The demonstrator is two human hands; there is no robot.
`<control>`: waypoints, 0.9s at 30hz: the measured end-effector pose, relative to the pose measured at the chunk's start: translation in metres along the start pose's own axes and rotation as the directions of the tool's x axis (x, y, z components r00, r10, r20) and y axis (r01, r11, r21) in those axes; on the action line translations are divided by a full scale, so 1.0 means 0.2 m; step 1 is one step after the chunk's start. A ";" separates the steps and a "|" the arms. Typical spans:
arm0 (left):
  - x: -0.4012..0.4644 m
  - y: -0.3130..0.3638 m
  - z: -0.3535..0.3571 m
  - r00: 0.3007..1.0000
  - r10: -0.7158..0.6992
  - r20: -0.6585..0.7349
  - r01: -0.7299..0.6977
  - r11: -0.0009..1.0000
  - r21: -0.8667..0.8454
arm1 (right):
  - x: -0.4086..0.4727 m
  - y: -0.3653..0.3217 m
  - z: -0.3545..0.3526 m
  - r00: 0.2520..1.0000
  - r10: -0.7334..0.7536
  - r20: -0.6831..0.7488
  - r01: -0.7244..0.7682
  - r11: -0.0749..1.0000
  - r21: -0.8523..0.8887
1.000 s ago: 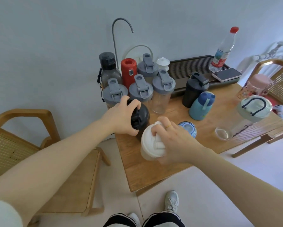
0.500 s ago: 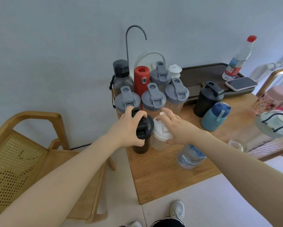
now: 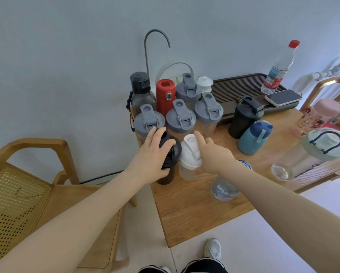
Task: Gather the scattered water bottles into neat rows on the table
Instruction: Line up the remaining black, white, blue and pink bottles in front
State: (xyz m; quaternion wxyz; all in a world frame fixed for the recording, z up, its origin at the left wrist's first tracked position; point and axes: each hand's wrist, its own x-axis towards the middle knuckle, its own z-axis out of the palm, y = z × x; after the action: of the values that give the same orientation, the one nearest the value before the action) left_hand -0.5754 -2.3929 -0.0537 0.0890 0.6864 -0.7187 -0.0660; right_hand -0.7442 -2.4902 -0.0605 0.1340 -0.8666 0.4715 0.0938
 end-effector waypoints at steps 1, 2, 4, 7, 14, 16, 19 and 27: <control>0.00 0.00 0.00 1.000 -0.010 0.001 0.010 1.000 -0.013 | 0.00 0.00 0.00 1.000 -0.002 -0.018 0.002 1.000 0.000; 0.00 0.00 0.01 1.000 -0.019 -0.001 0.019 1.000 -0.022 | 0.00 -0.01 -0.01 1.000 -0.009 -0.029 0.010 1.000 0.028; 0.00 0.01 0.01 0.999 -0.033 -0.006 0.033 0.999 -0.024 | 0.00 -0.03 -0.01 1.000 -0.012 -0.020 0.014 0.993 0.117; -0.01 0.03 0.02 0.995 -0.031 -0.094 0.034 0.999 0.035 | 0.03 -0.07 -0.01 0.999 0.035 -0.014 -0.033 0.993 0.117; -0.02 0.14 0.02 0.952 0.150 -0.265 -0.134 0.988 0.077 | 0.12 0.08 -0.10 0.977 0.208 0.040 -0.211 0.973 0.091; -0.01 0.20 0.03 0.938 0.218 -0.268 -0.210 0.976 0.060 | 0.13 0.19 -0.15 0.969 0.238 0.069 -0.243 0.967 0.082; 0.04 0.31 0.07 0.950 0.265 -0.164 -0.278 0.959 -0.062 | 0.10 0.36 -0.20 0.958 0.268 0.104 -0.278 0.955 0.099; 0.23 0.65 0.19 0.967 0.020 0.252 0.054 0.957 -0.286 | -0.06 0.65 -0.20 0.973 0.196 0.121 -0.195 0.981 -0.022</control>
State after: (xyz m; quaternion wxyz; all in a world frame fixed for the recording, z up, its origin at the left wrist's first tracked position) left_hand -0.7128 -2.4329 -0.0602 0.0959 0.6580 -0.7008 -0.2583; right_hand -0.8575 -2.5611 -0.0380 0.1487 -0.8091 0.5449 0.1620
